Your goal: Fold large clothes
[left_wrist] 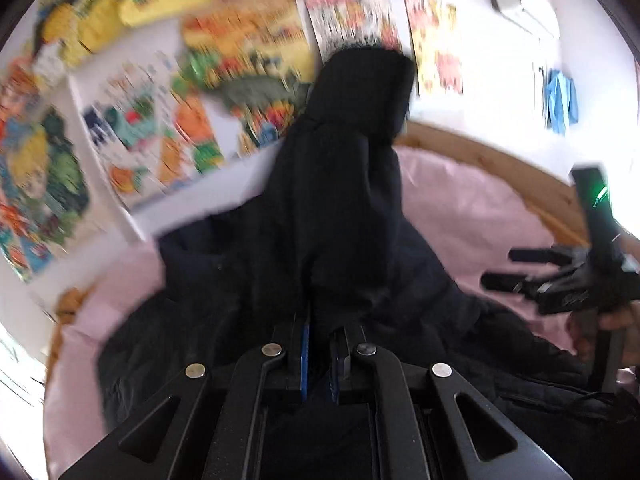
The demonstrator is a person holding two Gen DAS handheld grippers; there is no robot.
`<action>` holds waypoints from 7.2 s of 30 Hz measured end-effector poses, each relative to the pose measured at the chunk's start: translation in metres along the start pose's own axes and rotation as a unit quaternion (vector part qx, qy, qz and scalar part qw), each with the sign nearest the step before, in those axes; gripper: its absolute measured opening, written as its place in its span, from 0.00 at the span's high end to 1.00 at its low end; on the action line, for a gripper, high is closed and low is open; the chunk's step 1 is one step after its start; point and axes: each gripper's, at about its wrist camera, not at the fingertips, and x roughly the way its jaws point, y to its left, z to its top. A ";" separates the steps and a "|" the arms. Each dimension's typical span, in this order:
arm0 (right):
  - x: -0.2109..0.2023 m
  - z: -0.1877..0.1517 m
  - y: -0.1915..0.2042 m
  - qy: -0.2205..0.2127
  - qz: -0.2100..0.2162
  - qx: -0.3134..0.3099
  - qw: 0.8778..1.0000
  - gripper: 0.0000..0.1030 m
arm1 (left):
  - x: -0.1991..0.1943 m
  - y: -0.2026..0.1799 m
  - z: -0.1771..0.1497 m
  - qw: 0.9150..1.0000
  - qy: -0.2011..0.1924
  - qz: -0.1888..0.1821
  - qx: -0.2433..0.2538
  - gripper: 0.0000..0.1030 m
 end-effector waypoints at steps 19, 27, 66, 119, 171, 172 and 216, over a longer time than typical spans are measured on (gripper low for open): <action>0.067 -0.010 -0.010 0.069 0.171 0.110 0.977 0.04 | 0.031 0.030 -0.049 0.979 0.118 -0.152 -0.073 0.23; 0.083 -0.021 0.005 0.093 0.135 0.093 0.982 0.48 | -0.009 0.126 -0.076 0.977 0.080 -0.021 -0.198 0.19; 0.029 0.017 0.018 -0.012 -0.059 -0.103 0.993 0.38 | -0.010 0.259 -0.119 0.927 0.029 0.086 -0.364 0.01; 0.187 0.129 0.138 0.008 0.013 -0.046 0.999 0.89 | 0.113 0.246 0.052 0.960 0.003 0.002 -0.279 0.97; 0.097 -0.044 0.126 -0.029 -0.057 -0.296 0.953 0.92 | 0.093 0.183 -0.077 0.951 0.104 -0.086 -0.279 0.97; 0.093 -0.041 0.127 -0.033 -0.054 -0.293 0.954 0.91 | 0.097 0.183 -0.081 0.947 0.107 -0.090 -0.288 0.97; 0.116 -0.023 0.139 -0.044 -0.025 -0.285 0.957 0.38 | 0.089 0.174 -0.097 0.960 0.036 -0.106 -0.257 0.88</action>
